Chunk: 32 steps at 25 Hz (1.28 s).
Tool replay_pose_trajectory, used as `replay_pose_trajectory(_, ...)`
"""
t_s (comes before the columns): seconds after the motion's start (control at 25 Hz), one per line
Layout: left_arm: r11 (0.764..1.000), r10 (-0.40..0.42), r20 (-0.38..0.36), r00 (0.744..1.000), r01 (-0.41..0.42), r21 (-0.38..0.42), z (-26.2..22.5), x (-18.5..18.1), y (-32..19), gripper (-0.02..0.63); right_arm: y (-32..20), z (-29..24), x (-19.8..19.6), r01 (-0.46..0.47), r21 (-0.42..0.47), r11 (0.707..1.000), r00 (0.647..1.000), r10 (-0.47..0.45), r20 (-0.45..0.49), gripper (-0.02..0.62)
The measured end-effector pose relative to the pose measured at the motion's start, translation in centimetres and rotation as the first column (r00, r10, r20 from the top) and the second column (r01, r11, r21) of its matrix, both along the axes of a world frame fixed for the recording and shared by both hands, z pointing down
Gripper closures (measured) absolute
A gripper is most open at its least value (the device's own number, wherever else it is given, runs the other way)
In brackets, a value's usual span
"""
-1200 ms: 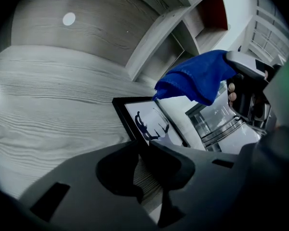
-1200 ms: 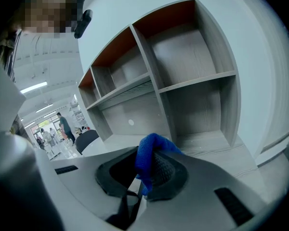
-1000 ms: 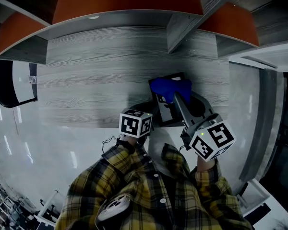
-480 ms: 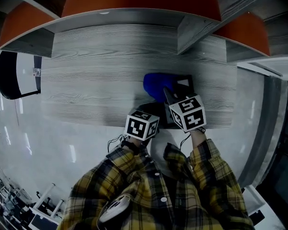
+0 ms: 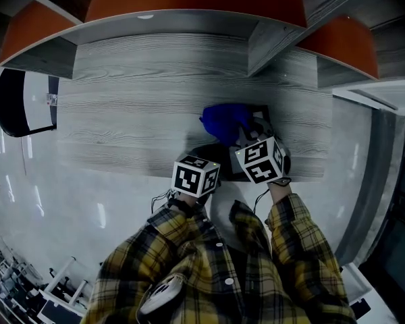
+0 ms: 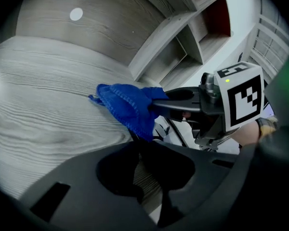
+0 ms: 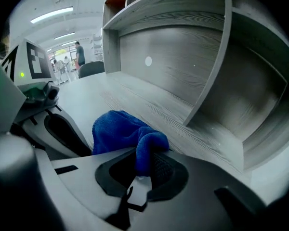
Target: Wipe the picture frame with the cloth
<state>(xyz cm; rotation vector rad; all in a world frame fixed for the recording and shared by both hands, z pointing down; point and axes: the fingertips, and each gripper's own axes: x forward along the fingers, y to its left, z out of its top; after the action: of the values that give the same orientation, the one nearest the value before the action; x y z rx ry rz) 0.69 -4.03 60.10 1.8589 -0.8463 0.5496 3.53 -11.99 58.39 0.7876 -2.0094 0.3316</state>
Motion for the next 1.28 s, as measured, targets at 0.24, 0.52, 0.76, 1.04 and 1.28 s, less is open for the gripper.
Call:
replay_pose_trajectory(0.24,1.000,-0.019,0.005,1.000,0.019,0.003,0.1,-0.1,0.1,0.535,-0.7,0.2,4.4,-0.078,0.013,0.997,0.996,0.078,-0.034,0.554)
replay_pose_trajectory(0.52,1.000,-0.029,0.008,1.000,0.029,0.005,-0.2,-0.1,-0.1,0.535,-1.1,-0.3,8.3,-0.160,0.032,0.987,0.986,0.161,-0.046,0.554)
replay_pose_trajectory(0.76,0.999,-0.033,0.014,0.999,0.033,0.003,0.0,-0.1,0.0,0.535,-1.0,0.6,11.9,-0.270,0.005,0.963,0.962,0.270,-0.051,0.552)
replay_pose_trajectory(1.04,1.000,-0.017,0.018,1.000,0.017,0.006,0.1,0.0,-0.1,0.535,-0.4,-4.5,8.5,-0.289,0.016,0.957,0.949,0.284,0.139,0.554)
replay_pose_trajectory(1.28,1.000,-0.008,0.016,1.000,0.008,0.004,-0.3,0.1,-0.2,0.535,0.6,-11.7,-0.3,-0.232,0.006,0.973,0.884,0.209,0.418,0.554)
